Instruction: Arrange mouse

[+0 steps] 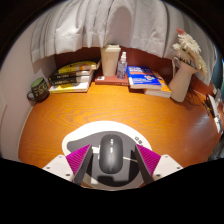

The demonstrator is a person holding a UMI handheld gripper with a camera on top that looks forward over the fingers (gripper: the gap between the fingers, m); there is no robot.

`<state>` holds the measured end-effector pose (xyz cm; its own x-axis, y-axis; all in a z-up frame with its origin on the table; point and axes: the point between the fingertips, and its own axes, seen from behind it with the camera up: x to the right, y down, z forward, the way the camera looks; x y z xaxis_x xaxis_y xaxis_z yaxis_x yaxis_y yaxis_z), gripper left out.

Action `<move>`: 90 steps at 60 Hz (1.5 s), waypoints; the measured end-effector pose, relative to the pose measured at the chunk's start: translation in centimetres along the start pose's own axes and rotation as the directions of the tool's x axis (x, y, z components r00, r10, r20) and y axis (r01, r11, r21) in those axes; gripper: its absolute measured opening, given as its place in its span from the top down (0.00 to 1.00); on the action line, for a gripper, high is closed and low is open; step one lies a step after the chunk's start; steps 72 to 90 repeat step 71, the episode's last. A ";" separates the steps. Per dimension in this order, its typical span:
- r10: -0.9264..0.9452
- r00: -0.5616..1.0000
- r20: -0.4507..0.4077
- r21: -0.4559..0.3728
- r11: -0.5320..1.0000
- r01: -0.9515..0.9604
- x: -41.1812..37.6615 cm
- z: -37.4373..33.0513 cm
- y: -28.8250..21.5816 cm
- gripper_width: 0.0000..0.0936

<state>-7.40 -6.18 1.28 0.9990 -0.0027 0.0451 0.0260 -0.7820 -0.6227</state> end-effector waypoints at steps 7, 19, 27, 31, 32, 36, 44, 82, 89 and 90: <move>0.017 1.000 0.017 0.052 0.998 -0.018 -0.6 -4.0 -1.5 0.08; 0.024 0.999 0.026 0.160 0.987 -0.028 -1.7 -14.6 -4.5 0.08; 0.045 0.998 0.036 0.234 0.971 -0.052 -2.7 -21.0 -5.6 0.08; 0.051 0.998 0.044 0.277 0.959 -0.061 -3.6 -23.7 -5.9 0.08; 0.049 0.998 0.048 0.284 0.957 -0.061 -3.7 -24.3 -6.0 0.08; 0.040 0.998 0.052 0.298 0.953 -0.053 -4.3 -26.5 -6.0 0.08; 0.016 0.999 0.052 0.316 0.948 -0.032 -5.3 -29.2 -4.9 0.08; -0.008 0.998 0.057 0.310 0.951 -0.010 -7.2 -31.3 -1.5 0.08; -0.008 0.998 0.057 0.310 0.951 -0.010 -7.2 -31.3 -1.5 0.08; -0.008 0.998 0.057 0.310 0.951 -0.010 -7.2 -31.3 -1.5 0.08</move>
